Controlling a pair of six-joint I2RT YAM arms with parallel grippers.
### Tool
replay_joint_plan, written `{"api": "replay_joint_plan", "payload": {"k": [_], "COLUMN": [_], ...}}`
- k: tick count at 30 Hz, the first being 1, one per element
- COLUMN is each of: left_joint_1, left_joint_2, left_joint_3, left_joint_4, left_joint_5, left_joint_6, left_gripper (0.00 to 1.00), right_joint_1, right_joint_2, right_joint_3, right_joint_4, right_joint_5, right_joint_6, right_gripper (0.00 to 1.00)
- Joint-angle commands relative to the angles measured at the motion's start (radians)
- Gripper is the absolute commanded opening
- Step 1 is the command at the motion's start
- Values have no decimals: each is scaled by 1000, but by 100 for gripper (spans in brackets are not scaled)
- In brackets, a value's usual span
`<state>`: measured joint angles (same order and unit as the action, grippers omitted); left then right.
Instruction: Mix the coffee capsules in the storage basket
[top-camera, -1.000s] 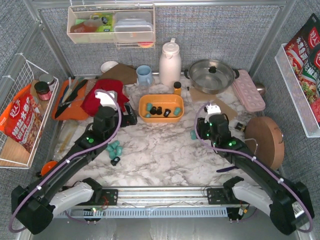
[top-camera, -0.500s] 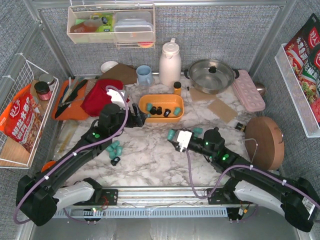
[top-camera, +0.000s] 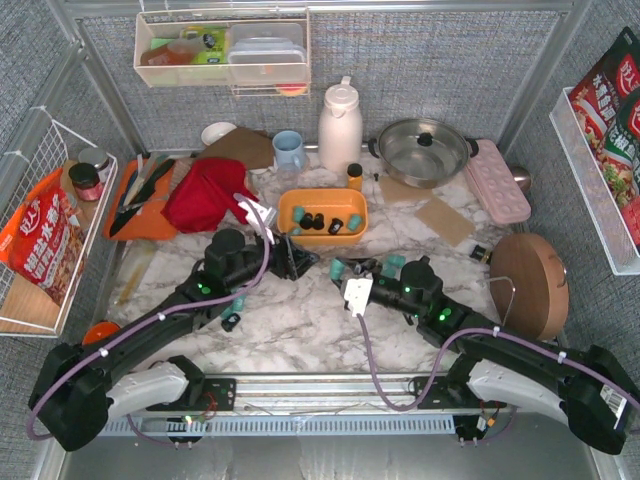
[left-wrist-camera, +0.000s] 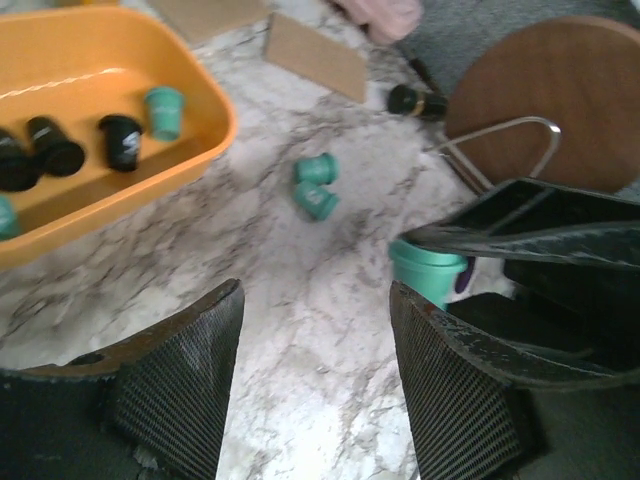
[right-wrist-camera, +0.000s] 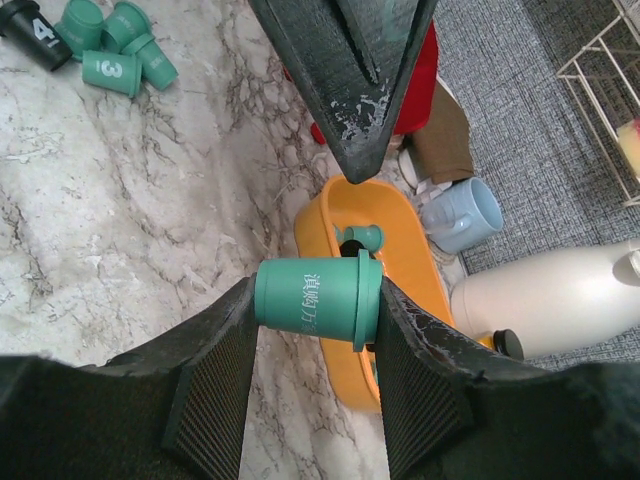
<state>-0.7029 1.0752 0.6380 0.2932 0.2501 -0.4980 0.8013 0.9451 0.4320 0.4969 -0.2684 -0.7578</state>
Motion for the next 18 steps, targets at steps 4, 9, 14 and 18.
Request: {"api": "replay_joint_plan", "payload": {"k": [4,9,14,18], "left_joint_1": [-70,-101,-117,-129], "left_joint_2": [16,62,91,107], "left_joint_3": [-20,1,21,24], "left_joint_4": [234,220,200,227], "left_joint_5": [122,161,145,141], "left_joint_6": [41,70,81,69], "left_gripper": [69,65,60,57], "right_joint_1": [2,2,3,3], "right_joint_2": [-7,-18,-31,-35], "right_joint_3": [9,7,7,7], "right_joint_4": [35,42,37,33], "right_joint_5": [15,33,32,27], "right_joint_6": [-22,-26,-26,-25], "right_gripper": [42,42,42,42]}}
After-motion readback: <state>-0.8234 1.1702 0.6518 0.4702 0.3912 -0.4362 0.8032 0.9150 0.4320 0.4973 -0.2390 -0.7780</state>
